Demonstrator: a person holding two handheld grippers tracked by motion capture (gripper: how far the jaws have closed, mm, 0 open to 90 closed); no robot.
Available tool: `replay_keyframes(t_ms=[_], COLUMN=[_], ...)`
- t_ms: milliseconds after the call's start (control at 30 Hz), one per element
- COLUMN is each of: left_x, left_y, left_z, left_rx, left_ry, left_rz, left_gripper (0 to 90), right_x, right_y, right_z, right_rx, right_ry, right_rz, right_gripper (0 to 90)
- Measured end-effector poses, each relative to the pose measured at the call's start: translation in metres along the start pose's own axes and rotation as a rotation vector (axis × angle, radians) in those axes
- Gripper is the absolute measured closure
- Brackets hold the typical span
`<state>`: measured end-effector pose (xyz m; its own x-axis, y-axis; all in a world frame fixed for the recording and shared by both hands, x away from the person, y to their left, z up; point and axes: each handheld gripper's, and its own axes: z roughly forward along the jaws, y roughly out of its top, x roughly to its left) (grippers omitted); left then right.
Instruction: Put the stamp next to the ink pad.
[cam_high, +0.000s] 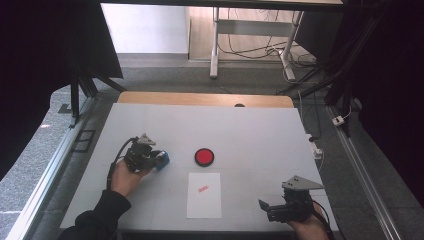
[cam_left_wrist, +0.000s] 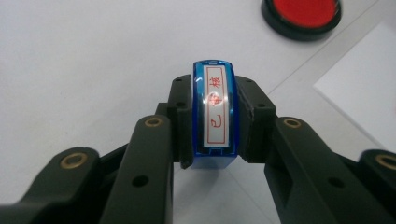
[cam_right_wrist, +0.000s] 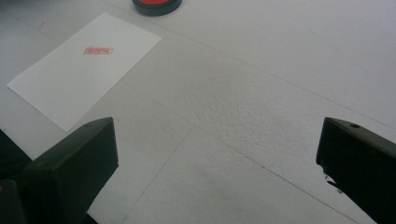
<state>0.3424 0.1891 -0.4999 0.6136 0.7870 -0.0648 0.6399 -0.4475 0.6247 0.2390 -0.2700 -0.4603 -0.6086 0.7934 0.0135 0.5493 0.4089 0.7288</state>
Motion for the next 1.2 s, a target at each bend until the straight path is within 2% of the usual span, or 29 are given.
replay_keyframes(t_ms=[67,233,533,633,733,833,1200], left_x=[-0.001,0.001,0.004,0.006,0.008,0.008,-0.002], left_y=[0.0,0.0,0.001,0.001,0.0,0.001,0.004], left_z=[0.001,0.001,-0.007,-0.014,-0.02,-0.024,-0.039], left_rx=[0.006,0.013,-0.026,-0.055,-0.087,-0.113,-0.157], left_ry=[0.008,-0.003,-0.022,-0.029,-0.057,-0.091,-0.167], left_rz=[0.014,-0.006,-0.031,-0.042,-0.058,-0.055,-0.068], left_gripper=[69.5,67.9,54.9,50.1,44.5,37.5,11.7], right_x=[0.0,0.0,0.0,0.0,0.0,0.0,0.0], right_y=[0.0,0.0,0.0,0.0,0.0,0.0,-0.001], right_z=[0.0,0.0,0.0,0.0,0.0,-0.001,-0.001], right_rx=[-0.002,-0.002,-0.004,-0.004,-0.001,-0.003,-0.005], right_ry=[0.003,0.006,0.017,0.019,0.018,0.022,0.027], right_rz=[0.0,-0.003,-0.008,-0.008,-0.009,-0.008,-0.004], right_gripper=[0.0,0.0,0.0,0.0,0.0,0.0,0.0])
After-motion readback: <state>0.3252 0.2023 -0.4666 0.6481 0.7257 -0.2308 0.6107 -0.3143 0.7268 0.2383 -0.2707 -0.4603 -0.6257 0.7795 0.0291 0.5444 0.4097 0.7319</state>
